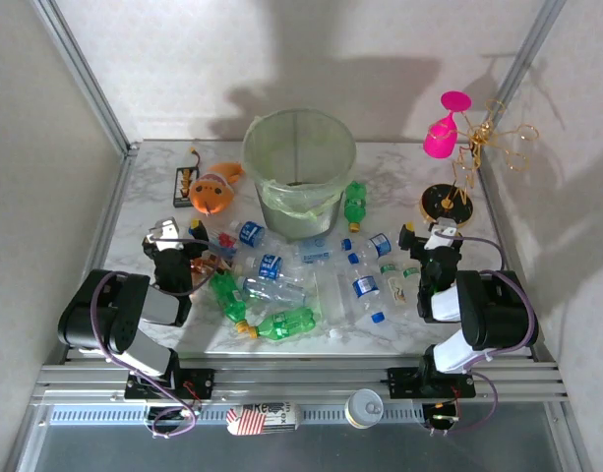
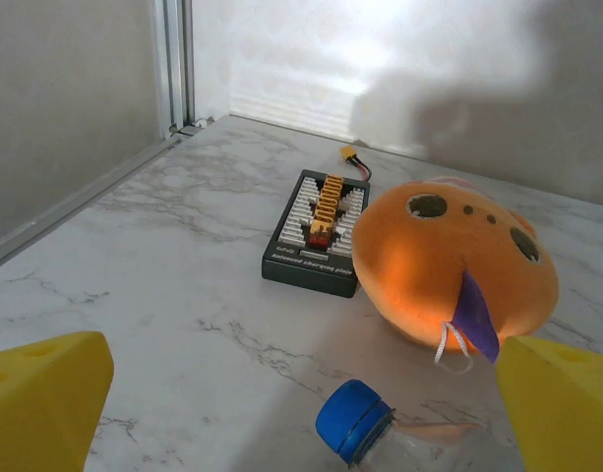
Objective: Put the plastic bottles in the bin
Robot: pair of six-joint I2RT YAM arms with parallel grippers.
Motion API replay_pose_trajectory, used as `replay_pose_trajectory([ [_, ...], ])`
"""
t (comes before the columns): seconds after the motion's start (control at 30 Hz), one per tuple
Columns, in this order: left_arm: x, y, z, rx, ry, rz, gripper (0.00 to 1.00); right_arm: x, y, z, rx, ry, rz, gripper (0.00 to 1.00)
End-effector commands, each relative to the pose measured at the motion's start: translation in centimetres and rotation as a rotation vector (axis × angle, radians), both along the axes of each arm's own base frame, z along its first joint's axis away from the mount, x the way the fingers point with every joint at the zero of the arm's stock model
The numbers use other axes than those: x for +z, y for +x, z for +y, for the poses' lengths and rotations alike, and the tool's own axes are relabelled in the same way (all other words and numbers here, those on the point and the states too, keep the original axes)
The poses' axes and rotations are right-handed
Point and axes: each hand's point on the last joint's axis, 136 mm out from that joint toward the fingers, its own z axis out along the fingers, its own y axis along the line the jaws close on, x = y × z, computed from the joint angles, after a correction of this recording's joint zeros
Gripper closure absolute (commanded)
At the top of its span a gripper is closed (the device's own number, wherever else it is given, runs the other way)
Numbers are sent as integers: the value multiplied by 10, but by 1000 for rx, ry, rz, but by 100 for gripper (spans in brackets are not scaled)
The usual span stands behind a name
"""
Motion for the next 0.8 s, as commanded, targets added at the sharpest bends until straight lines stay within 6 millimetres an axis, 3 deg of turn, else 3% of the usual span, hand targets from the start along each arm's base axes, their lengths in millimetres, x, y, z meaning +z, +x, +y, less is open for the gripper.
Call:
replay_pose_trajectory([
  [0.0, 6, 4, 1, 2, -15, -22, 1, 9, 1, -1, -11, 0, -38, 1],
  [0.77, 5, 5, 2, -8, -22, -16, 1, 9, 2, -1, -8, 3, -35, 1],
])
